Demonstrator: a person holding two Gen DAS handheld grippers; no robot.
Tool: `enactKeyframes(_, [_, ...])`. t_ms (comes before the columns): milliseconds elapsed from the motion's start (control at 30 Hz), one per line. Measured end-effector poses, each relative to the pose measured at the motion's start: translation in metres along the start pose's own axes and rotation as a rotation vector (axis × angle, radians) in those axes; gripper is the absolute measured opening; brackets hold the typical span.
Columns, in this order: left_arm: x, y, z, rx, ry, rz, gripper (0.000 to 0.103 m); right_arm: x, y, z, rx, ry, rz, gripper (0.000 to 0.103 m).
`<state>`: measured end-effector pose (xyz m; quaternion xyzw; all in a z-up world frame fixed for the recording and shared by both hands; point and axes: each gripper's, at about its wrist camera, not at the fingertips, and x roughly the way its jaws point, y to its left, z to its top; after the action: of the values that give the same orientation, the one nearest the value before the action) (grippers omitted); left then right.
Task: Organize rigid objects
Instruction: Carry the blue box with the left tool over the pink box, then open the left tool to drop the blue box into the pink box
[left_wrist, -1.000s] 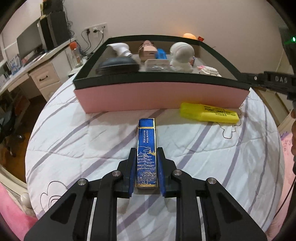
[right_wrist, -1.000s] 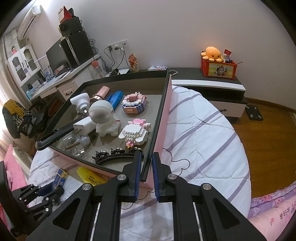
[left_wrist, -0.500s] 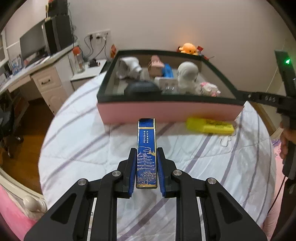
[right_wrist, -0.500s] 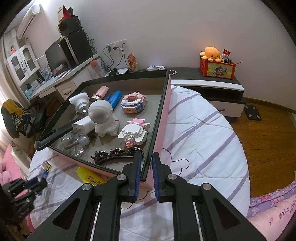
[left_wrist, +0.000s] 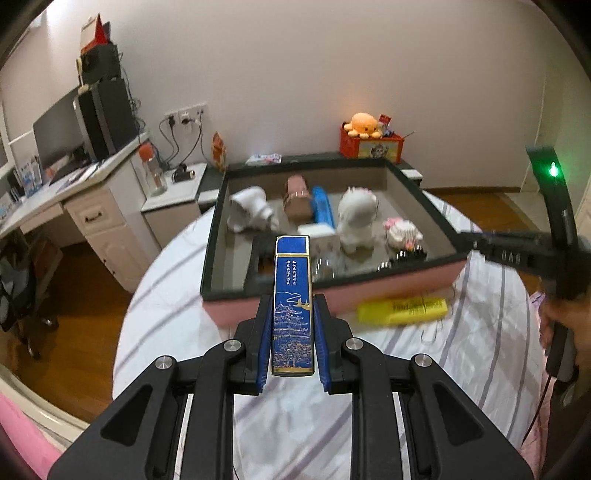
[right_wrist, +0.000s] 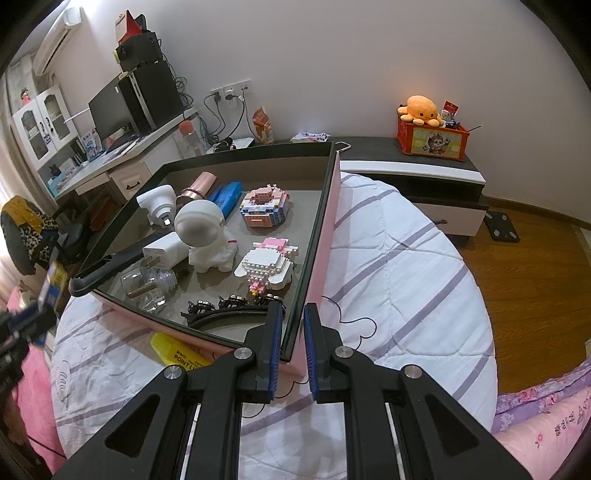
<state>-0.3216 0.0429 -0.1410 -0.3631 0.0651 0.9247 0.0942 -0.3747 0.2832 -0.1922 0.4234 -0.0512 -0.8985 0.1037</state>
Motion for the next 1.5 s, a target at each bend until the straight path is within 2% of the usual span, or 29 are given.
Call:
enactKeyframes(200, [0.018,-0.008,0.037,0.041,-0.007,-0.028,0.020,0.000,0.001,0.002,-0.011,0.006,0.003,0.012])
enactKeyframes(333, [0.045,-0.012,0.058,0.046,0.031,-0.080,0.020,0.000,0.002,0.003,-0.018,0.010,0.005,0.012])
enactKeyframes(400, [0.058,-0.018,0.064,0.071,0.046,-0.069,0.020,0.000,0.002,0.003,-0.019,0.009,0.006,0.012])
enactKeyframes(533, [0.081,-0.024,0.068,0.076,0.087,-0.107,0.020,0.000,0.002,0.004,-0.020,0.011,0.008,0.012])
enactKeyframes(800, [0.112,-0.029,0.063,0.085,0.140,-0.092,0.020,0.002,0.003,0.006,-0.029,0.015,0.004,0.012])
enactKeyframes(1067, [0.110,-0.020,0.062,0.054,0.126,-0.063,0.024,0.001,0.003,0.004,-0.026,0.016,0.005,0.012])
enactKeyframes(1133, [0.106,-0.018,0.061,0.045,0.123,-0.065,0.035,0.001,0.003,0.004,-0.025,0.017,0.005,0.012])
enactKeyframes(1200, [0.098,-0.016,0.058,0.049,0.103,-0.067,0.061,0.000,0.004,0.004,-0.022,0.017,0.009,0.012])
enactKeyframes(1267, [0.087,-0.011,0.055,0.043,0.081,-0.064,0.070,-0.002,0.004,0.004,-0.022,0.014,0.006,0.012])
enactKeyframes(1400, [0.059,0.017,0.046,-0.005,0.027,-0.045,0.074,-0.005,0.005,0.001,-0.015,0.008,0.009,0.012])
enactKeyframes(1500, [0.046,0.044,0.038,-0.045,0.018,-0.004,0.075,-0.008,0.005,0.000,-0.008,-0.001,0.009,0.012])
